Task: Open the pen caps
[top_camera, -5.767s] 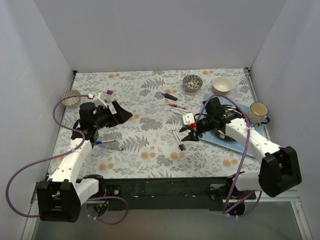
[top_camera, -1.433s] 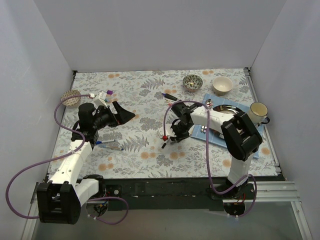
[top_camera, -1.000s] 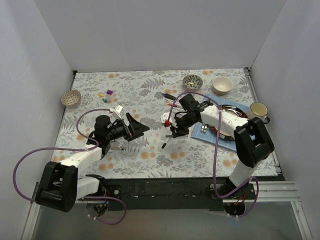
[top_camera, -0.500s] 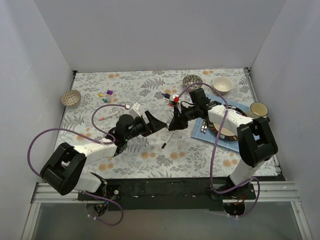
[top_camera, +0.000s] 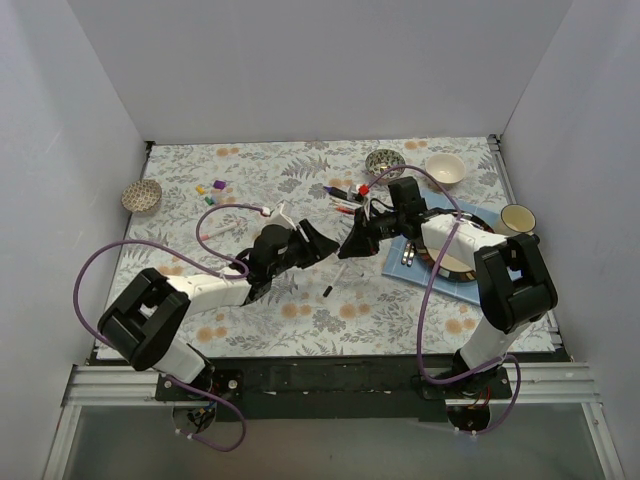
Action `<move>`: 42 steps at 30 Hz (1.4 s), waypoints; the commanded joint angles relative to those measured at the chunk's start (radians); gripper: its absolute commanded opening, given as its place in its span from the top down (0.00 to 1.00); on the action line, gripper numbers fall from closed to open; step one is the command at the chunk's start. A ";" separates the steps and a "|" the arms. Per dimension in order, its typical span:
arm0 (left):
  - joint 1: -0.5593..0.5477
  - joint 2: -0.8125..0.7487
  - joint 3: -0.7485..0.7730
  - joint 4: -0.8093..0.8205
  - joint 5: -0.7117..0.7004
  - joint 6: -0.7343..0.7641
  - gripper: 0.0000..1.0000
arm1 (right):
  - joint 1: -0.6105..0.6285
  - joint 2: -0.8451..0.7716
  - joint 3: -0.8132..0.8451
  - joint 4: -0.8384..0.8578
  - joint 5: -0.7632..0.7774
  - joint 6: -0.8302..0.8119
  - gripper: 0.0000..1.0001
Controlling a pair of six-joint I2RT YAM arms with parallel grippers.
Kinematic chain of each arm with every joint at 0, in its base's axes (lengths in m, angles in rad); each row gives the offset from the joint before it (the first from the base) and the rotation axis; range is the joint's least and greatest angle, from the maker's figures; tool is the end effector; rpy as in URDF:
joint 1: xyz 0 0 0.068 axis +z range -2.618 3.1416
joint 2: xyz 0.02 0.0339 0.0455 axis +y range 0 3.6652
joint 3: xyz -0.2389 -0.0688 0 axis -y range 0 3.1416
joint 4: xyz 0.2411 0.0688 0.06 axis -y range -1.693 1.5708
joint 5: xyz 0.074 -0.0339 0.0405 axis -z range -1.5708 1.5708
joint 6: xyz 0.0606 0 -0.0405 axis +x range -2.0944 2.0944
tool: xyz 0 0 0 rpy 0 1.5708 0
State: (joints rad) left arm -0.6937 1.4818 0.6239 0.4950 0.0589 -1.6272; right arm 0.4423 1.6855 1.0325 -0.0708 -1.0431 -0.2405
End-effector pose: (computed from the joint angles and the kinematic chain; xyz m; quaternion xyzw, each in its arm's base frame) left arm 0.2496 -0.2122 0.1606 -0.3553 0.7423 -0.5302 0.2042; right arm 0.2972 0.1987 0.1828 -0.4576 0.6763 0.4878 0.3087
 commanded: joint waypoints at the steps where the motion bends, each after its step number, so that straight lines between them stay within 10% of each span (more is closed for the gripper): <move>1: -0.007 0.008 0.040 -0.006 -0.076 0.015 0.54 | -0.010 -0.026 -0.021 0.103 -0.051 0.086 0.99; 19: -0.012 0.017 0.056 0.051 0.015 0.050 1.00 | -0.014 -0.009 -0.055 0.175 -0.064 0.148 0.98; 23: -0.012 -0.035 0.037 0.054 -0.011 0.073 1.00 | -0.016 -0.012 -0.064 0.152 -0.061 0.116 0.56; 29: -0.010 -0.092 0.007 0.131 -0.008 0.105 1.00 | -0.016 -0.007 -0.077 0.152 -0.058 0.113 0.43; 31: -0.012 -0.100 0.008 0.149 -0.011 0.112 1.00 | -0.014 -0.009 -0.080 0.163 -0.063 0.125 0.45; 35: -0.009 -0.117 0.030 0.110 -0.091 0.130 1.00 | -0.013 -0.010 -0.075 0.163 -0.101 0.122 0.98; 42: 0.295 -0.227 0.167 -0.018 -0.263 0.153 1.00 | -0.010 -0.018 -0.088 0.129 -0.135 0.079 0.99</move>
State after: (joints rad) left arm -0.6281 1.3556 0.6563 0.5098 0.0372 -1.5200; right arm 0.4503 1.6852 0.9604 0.1093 -1.1297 -0.1375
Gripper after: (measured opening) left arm 0.150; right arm 0.144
